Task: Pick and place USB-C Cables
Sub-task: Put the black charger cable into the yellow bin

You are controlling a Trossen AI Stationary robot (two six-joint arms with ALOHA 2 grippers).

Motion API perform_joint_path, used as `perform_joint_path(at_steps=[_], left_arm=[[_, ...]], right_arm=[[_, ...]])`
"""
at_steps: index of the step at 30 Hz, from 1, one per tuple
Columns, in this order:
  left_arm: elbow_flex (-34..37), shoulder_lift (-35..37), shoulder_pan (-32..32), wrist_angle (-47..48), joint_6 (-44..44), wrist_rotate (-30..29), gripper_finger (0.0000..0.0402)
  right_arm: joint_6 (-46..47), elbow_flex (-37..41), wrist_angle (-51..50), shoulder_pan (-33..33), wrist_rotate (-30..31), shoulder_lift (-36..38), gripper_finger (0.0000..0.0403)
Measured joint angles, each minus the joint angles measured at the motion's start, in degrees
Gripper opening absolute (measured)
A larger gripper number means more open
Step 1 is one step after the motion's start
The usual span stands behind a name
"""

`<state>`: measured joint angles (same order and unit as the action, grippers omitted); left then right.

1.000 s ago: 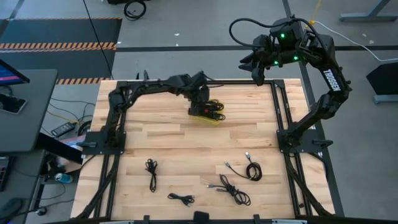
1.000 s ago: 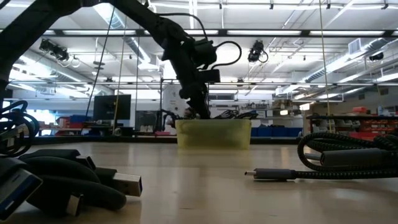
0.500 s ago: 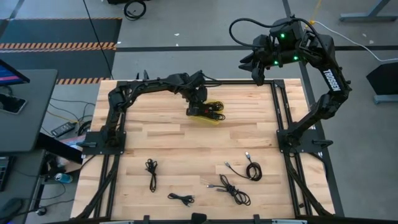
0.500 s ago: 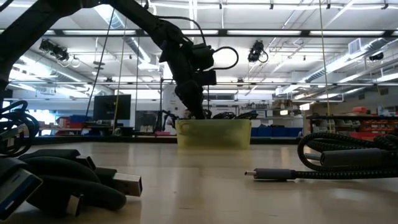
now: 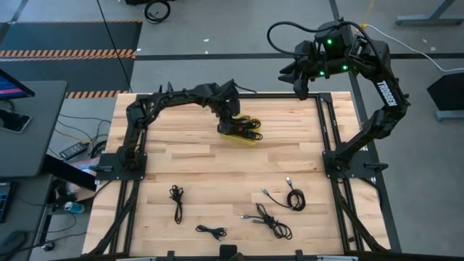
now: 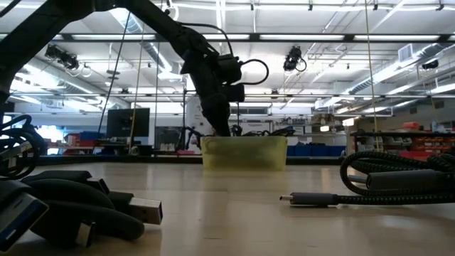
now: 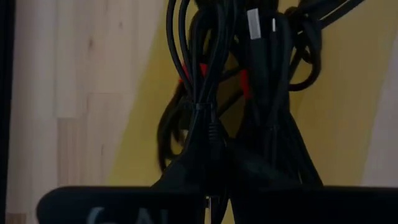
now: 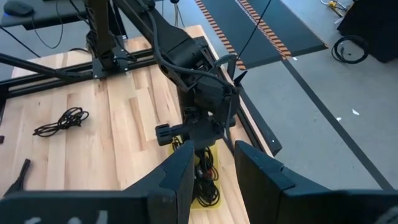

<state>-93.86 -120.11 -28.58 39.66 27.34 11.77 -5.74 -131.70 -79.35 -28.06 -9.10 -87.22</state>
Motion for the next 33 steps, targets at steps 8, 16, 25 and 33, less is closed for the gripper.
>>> perform_joint_path(at_steps=[8,16,25,33], left_arm=[[0.0,0.0,1.0,-0.1,0.3,-0.1,0.0107],[0.0,0.2,2.5,-0.1,-0.7,-3.0,0.0164],[-0.1,9.1,3.1,1.7,-13.3,-5.4,0.0156],[-0.1,21.3,6.7,20.0,-34.0,-0.9,0.0155]], right_arm=[[0.0,0.0,0.0,1.1,0.0,0.0,0.0121],[0.0,0.0,0.0,1.3,0.0,0.0,0.0121],[-0.2,0.0,-0.1,1.3,0.0,0.0,0.0121],[-2.0,0.0,-1.4,1.3,0.0,0.0,0.0121]])
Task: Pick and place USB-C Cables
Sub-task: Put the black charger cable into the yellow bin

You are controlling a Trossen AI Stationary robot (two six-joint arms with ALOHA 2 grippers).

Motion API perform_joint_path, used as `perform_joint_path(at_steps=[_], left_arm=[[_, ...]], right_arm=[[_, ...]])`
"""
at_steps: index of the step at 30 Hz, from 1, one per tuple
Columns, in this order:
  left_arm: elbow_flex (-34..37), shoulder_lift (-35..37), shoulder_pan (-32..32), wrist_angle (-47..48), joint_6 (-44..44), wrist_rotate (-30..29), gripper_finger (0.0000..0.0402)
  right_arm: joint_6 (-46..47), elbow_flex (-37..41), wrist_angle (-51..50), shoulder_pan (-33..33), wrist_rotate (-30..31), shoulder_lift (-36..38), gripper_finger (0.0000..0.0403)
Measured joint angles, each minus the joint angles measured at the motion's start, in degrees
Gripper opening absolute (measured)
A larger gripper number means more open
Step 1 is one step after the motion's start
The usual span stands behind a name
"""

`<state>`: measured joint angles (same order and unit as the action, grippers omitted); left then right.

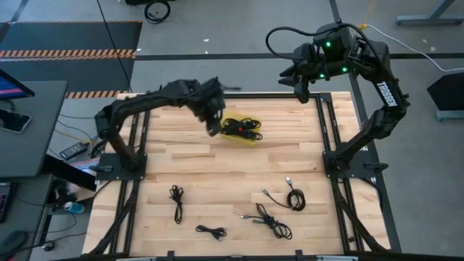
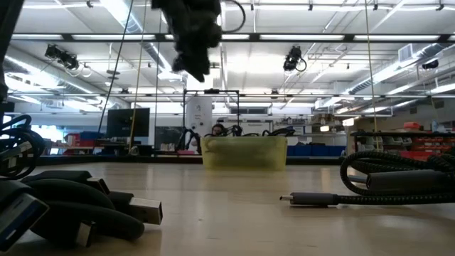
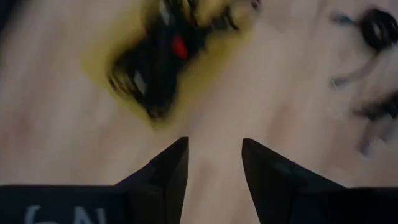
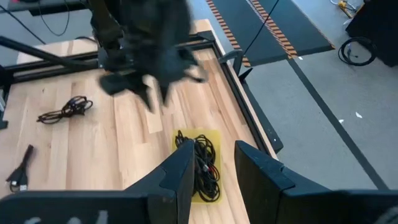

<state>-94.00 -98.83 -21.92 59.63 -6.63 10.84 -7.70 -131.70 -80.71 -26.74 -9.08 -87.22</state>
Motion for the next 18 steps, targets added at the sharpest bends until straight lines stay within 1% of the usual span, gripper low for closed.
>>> perform_joint_path(at_steps=[4,7,12,16,18], left_arm=[[0.0,2.5,6.3,8.4,-6.7,-0.5,0.0155],[0.3,2.8,12.5,12.6,-6.3,-0.8,0.0155],[4.0,2.9,23.9,11.7,-5.0,-2.3,0.0155],[9.2,2.9,31.0,9.1,-11.1,-3.3,0.0155],[11.9,2.9,34.3,5.0,-15.0,-3.3,0.0155]], right_arm=[[-2.5,0.0,0.0,0.0,0.3,0.0,0.0121],[-4.0,0.0,0.0,-0.1,0.3,0.0,0.0121],[-6.4,0.0,0.0,-0.4,0.4,0.0,0.0121],[-8.1,0.0,0.0,-0.5,0.4,0.0,0.0121],[-9.1,0.0,0.0,-0.5,0.4,0.0,0.0121]])
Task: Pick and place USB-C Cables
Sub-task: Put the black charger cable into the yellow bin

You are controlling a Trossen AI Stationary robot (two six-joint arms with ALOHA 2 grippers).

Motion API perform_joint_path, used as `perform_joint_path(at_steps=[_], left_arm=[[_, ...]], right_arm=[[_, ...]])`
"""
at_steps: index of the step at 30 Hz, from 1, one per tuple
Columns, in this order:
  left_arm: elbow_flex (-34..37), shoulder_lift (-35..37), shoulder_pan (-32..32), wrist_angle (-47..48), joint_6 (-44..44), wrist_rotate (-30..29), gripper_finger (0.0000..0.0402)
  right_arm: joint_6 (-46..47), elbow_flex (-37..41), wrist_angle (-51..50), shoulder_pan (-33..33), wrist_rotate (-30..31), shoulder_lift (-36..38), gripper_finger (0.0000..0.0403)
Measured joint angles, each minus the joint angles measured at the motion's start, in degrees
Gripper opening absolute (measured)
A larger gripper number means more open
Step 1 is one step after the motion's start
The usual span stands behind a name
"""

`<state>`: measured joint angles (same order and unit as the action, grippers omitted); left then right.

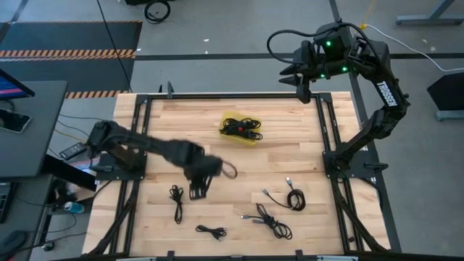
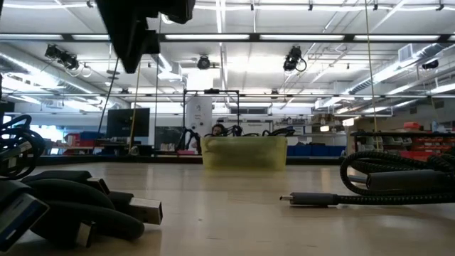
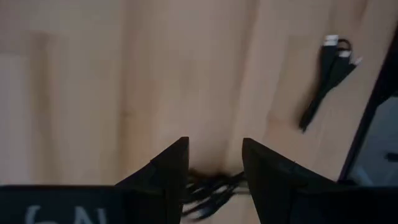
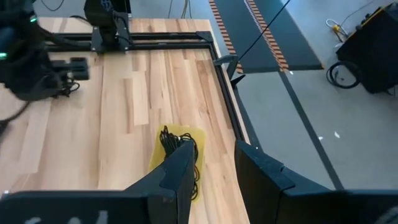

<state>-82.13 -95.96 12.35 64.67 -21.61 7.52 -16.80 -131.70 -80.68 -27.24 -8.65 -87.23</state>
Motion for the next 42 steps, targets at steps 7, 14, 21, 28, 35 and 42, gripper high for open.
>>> perform_joint_path(at_steps=[7,14,21,28,35,42], left_arm=[[8.8,-0.3,9.7,-26.6,-9.2,-0.8,0.0155],[9.2,-5.5,17.1,-28.2,-9.1,-1.9,0.0134],[9.1,-9.1,19.8,-31.5,-11.0,-1.2,0.0125],[9.1,-10.0,21.1,-35.9,-12.1,-0.4,0.0152],[9.1,-10.2,23.7,-34.6,-10.4,-0.4,0.0196],[9.4,-13.0,23.9,-31.7,-4.0,-2.5,0.0229]], right_arm=[[-1.0,0.0,0.0,0.0,0.0,0.0,0.0121],[-1.4,0.0,0.0,0.0,0.0,0.0,0.0121],[-1.4,0.0,0.0,0.0,0.0,0.0,0.0121],[-1.4,0.0,-0.1,0.0,0.0,0.0,0.0121],[-2.1,0.0,-0.4,0.0,-0.2,0.0,0.0121],[-2.3,0.0,-0.3,0.0,-0.5,0.0,0.0121]])
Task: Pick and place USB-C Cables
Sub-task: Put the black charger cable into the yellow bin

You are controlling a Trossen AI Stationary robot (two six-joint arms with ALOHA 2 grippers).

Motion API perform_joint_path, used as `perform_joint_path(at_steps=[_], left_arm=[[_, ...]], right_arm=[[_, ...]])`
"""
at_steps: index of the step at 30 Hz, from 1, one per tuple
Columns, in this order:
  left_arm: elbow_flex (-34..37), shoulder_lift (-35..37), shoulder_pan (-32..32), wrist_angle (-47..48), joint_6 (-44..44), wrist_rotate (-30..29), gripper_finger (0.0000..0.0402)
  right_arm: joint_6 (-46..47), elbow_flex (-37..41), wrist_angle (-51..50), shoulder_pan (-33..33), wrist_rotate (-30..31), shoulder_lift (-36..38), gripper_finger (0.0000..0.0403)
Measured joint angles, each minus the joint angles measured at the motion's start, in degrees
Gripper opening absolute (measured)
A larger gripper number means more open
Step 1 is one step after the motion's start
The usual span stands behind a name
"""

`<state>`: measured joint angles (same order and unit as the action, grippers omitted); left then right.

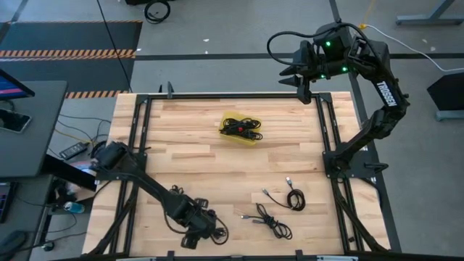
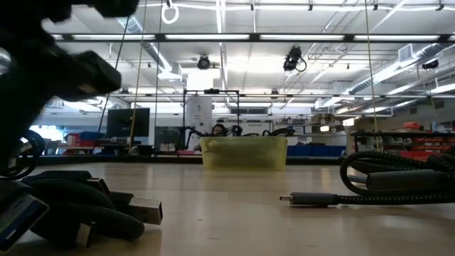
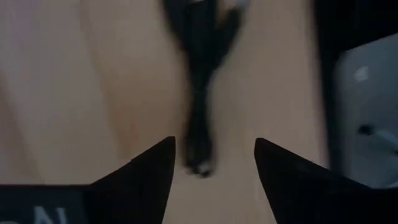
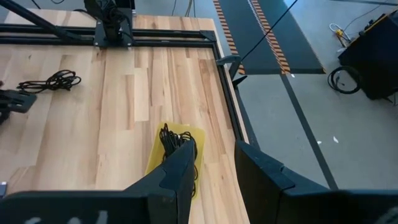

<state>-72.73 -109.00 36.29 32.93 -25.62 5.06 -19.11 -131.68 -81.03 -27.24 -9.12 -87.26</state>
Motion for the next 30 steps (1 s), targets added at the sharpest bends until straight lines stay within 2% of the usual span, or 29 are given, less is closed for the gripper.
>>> perform_joint_path(at_steps=[5,9,18,30], left_arm=[[0.0,-1.6,-2.3,0.9,2.3,-4.7,0.0233],[0.0,-1.7,-3.8,-1.4,4.3,-5.9,0.0233],[0.0,-1.7,-2.9,-6.7,4.4,-4.5,0.0233],[0.0,-4.7,-0.8,-7.2,3.6,-3.9,0.0218]], right_arm=[[1.1,0.0,0.0,0.0,0.0,0.0,0.0121],[1.4,0.0,-0.1,0.0,-0.1,0.0,0.0121],[1.3,0.0,-0.1,0.0,-0.1,0.0,0.0121],[1.0,0.0,-0.1,0.0,-0.1,0.0,0.0121]])
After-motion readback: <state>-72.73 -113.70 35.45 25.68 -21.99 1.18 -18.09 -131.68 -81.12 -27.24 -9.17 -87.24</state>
